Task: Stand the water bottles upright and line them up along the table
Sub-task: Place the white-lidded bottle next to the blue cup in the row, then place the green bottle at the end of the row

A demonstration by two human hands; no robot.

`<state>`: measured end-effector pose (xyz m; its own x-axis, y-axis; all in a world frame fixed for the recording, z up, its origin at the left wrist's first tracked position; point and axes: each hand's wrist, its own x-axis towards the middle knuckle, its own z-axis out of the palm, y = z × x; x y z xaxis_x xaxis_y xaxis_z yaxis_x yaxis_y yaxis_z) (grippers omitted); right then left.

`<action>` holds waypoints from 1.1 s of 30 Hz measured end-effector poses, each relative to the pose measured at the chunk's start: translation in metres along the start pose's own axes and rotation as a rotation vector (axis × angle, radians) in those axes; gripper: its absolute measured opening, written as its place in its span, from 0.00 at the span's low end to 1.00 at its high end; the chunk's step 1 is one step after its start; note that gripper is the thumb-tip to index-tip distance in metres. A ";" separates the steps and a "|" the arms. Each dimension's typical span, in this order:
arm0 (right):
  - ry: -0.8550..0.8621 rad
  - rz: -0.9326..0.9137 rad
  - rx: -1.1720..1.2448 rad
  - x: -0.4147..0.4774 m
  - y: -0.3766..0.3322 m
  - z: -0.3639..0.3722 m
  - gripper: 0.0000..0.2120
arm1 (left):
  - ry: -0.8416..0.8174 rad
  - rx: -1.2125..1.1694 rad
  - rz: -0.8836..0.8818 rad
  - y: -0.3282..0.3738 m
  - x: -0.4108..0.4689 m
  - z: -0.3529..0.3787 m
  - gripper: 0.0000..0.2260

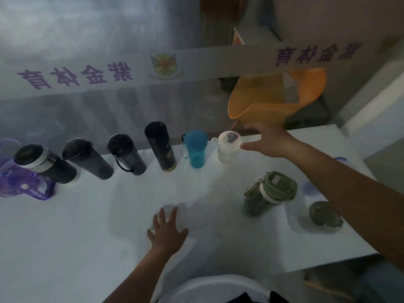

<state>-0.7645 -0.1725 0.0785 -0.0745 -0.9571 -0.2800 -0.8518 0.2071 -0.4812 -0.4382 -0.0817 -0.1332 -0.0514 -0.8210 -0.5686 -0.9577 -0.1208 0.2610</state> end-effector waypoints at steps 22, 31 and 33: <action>0.157 0.150 0.110 -0.091 0.043 0.040 0.35 | -0.063 0.187 0.256 0.041 -0.007 0.038 0.36; 0.146 -0.090 -0.029 -0.007 0.078 -0.023 0.33 | -0.061 0.114 0.065 0.065 -0.020 0.051 0.35; 0.160 -0.170 -0.082 0.015 0.086 -0.028 0.34 | -0.044 0.096 0.014 0.073 -0.023 0.055 0.35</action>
<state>-0.8537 -0.1744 0.0563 -0.0021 -0.9980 -0.0626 -0.8981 0.0294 -0.4389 -0.5221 -0.0405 -0.1441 -0.0758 -0.7965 -0.5999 -0.9794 -0.0534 0.1948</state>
